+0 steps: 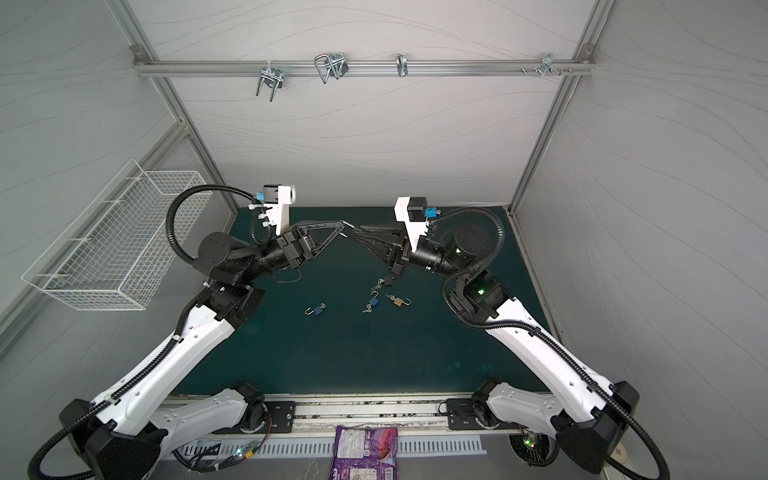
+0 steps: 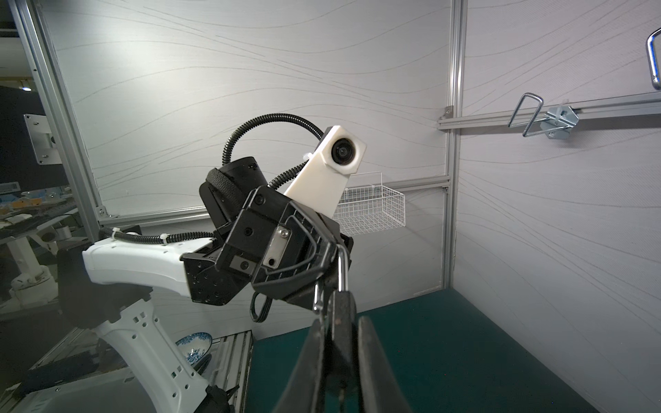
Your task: Lock with the key
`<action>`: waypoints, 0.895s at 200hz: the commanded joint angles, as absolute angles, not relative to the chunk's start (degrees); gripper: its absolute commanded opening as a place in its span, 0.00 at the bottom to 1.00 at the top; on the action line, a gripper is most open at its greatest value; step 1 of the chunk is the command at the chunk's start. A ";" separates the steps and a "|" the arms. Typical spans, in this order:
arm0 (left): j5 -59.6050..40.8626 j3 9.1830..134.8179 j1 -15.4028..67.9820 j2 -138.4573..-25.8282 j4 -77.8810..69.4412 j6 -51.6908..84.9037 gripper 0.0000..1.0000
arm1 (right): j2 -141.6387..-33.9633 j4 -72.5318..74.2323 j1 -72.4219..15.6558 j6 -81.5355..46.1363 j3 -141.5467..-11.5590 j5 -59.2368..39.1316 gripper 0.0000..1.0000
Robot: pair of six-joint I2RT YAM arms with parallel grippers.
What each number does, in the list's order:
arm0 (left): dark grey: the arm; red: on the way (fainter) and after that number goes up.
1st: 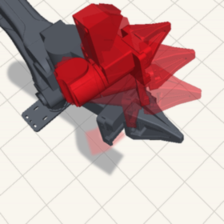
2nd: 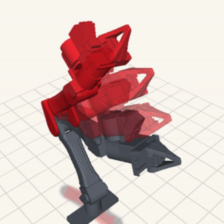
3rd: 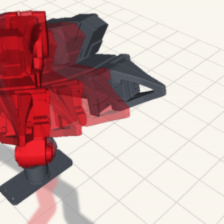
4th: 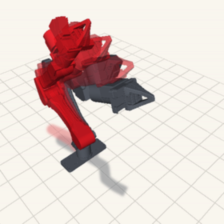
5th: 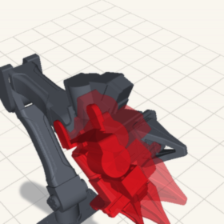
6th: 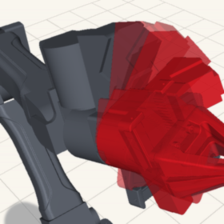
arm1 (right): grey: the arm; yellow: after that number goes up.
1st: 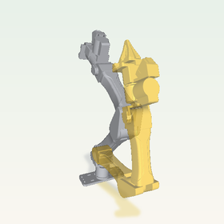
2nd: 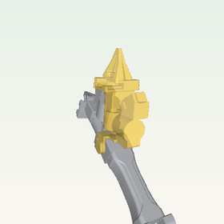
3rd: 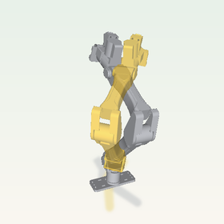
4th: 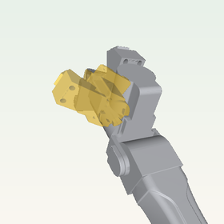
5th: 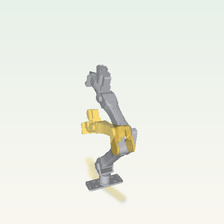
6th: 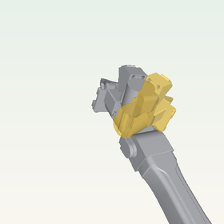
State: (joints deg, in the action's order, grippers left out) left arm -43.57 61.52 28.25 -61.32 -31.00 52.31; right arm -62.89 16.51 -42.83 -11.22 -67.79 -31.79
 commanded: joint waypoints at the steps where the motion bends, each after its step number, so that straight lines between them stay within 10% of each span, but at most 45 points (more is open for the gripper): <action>1: -44.32 63.11 28.40 -60.05 -34.31 51.81 0.00 | -62.91 13.80 -43.44 -13.63 -70.50 -32.92 0.00; 75: -53.51 68.71 28.52 -58.45 -26.86 41.46 0.00 | -68.43 9.51 -42.00 -36.39 -82.50 -50.75 0.00; 179: -51.58 66.93 31.45 -59.22 -20.89 37.32 0.00 | -68.25 7.76 -43.60 -28.86 -82.72 -42.10 0.00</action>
State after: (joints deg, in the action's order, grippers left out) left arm -49.67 67.42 28.99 -58.65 -22.59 39.29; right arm -68.03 5.06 -42.57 -30.15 -81.47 -45.82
